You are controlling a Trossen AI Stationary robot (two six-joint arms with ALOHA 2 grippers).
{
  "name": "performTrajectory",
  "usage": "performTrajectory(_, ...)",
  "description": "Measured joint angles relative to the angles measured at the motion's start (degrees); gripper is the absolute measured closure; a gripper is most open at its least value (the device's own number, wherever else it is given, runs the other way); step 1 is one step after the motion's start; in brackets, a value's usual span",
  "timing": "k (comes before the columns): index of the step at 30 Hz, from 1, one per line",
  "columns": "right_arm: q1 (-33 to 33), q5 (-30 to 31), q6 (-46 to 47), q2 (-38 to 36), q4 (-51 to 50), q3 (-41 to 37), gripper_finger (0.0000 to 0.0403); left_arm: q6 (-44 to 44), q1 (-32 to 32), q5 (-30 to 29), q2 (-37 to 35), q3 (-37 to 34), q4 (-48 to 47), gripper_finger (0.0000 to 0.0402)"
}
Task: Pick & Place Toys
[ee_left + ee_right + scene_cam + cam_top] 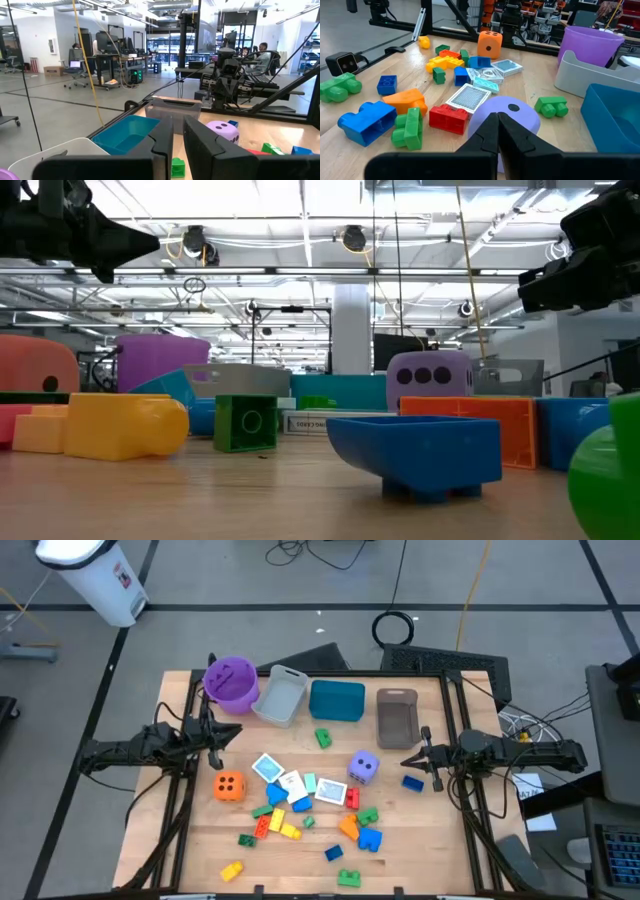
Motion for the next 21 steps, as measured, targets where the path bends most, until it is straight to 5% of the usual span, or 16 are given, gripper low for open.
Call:
performTrajectory(14, 0.00, -0.02, 0.13, 0.02, 1.27, -0.10, 0.0403, -0.01, 0.00, 0.02, 0.01, 0.00, 0.00, 0.0350)
performTrajectory(21, 0.00, -0.07, 12.45, 0.02, 8.01, -0.21, 0.0403, -0.02, 0.00, 0.02, 0.01, 0.00, 0.00, 0.0350)
